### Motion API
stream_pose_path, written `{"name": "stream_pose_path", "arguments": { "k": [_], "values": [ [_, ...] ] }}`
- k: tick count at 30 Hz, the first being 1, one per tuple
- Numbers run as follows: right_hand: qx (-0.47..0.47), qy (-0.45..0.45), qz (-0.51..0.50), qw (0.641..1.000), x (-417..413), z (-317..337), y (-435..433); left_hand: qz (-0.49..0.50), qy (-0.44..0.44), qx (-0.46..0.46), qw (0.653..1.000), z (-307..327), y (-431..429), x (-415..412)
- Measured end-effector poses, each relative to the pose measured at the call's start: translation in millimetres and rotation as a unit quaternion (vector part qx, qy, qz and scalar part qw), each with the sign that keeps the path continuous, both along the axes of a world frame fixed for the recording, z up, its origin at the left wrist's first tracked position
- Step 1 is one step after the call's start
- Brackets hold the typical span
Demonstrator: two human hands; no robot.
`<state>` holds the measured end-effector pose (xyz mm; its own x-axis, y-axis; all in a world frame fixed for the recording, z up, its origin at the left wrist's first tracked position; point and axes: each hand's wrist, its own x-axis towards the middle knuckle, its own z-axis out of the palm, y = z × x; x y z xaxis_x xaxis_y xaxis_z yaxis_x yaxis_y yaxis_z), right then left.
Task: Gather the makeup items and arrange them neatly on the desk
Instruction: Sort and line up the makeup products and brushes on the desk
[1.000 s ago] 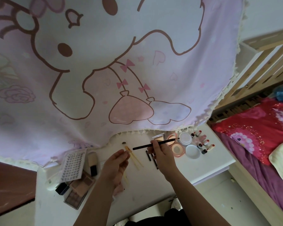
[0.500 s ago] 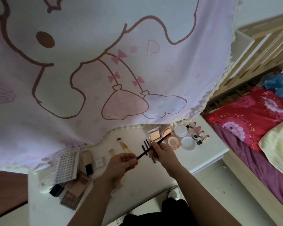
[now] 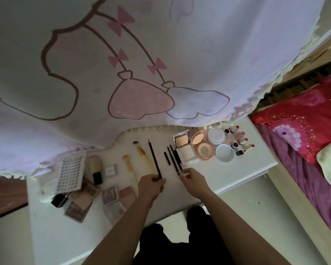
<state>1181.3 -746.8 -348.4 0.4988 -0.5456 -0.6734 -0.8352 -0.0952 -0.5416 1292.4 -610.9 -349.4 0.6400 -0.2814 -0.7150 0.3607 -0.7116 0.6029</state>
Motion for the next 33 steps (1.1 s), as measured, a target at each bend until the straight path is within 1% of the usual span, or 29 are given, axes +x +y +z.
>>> {"name": "stream_pose_path", "arguments": {
  "k": [3, 6, 10, 12, 14, 17, 18, 19, 20, 22, 24, 26, 28, 30, 33],
  "values": [
    [0.008, 0.018, -0.003, 1.0, -9.0, -13.0, -7.7, -0.008, -0.016, 0.031, 0.999, -10.3, -16.4, -11.4],
    [0.011, 0.015, -0.002, 1.0, -13.7, -20.4, -11.4, -0.034, -0.054, 0.07, 0.996, -18.4, -27.7, -17.4],
    [0.01, 0.016, 0.002, 1.0, -13.1, -22.6, -13.6, -0.056, -0.083, 0.084, 0.991, -17.0, -33.9, -20.4],
    [-0.004, 0.016, 0.007, 1.0, -9.8, -19.0, -12.2, -0.069, -0.132, 0.096, 0.984, -12.0, -28.6, -17.5],
    [-0.047, 0.0, 0.033, 0.998, -2.4, -13.9, -8.6, -0.098, -0.205, 0.104, 0.968, -9.5, -14.5, -9.4],
    [-0.099, -0.032, 0.098, 0.99, 17.7, -8.0, 1.9, -0.199, -0.317, 0.134, 0.918, -12.1, 16.6, 8.2],
    [-0.11, -0.04, 0.122, 0.986, 26.8, -6.4, 6.8, -0.218, -0.34, 0.151, 0.902, -14.5, 28.0, 14.3],
    [-0.12, -0.047, 0.146, 0.981, 36.4, -5.2, 11.6, -0.226, -0.35, 0.167, 0.894, -16.9, 38.4, 19.6],
    [-0.129, -0.054, 0.167, 0.976, 46.1, -4.0, 16.1, -0.227, -0.347, 0.184, 0.891, -18.6, 46.9, 24.0],
    [-0.143, -0.063, 0.191, 0.969, 66.7, -4.1, 26.1, -0.226, -0.31, 0.21, 0.899, -17.0, 58.7, 32.0],
    [-0.164, -0.06, 0.2, 0.964, 84.9, -6.6, 34.7, -0.235, -0.289, 0.212, 0.903, -17.5, 65.4, 39.3],
    [-0.189, -0.042, 0.213, 0.958, 96.9, -11.7, 42.2, -0.258, -0.279, 0.212, 0.9, -20.1, 69.4, 45.7],
    [-0.204, -0.023, 0.231, 0.951, 103.2, -17.7, 51.2, -0.262, -0.268, 0.201, 0.905, -20.7, 72.4, 50.1],
    [-0.202, -0.013, 0.229, 0.952, 105.4, -22.2, 60.1, -0.246, -0.255, 0.186, 0.916, -22.7, 76.0, 53.7],
    [-0.166, -0.004, 0.194, 0.967, 105.0, -22.6, 70.0, -0.21, -0.233, 0.162, 0.936, -24.9, 81.4, 56.7]
  ]
}}
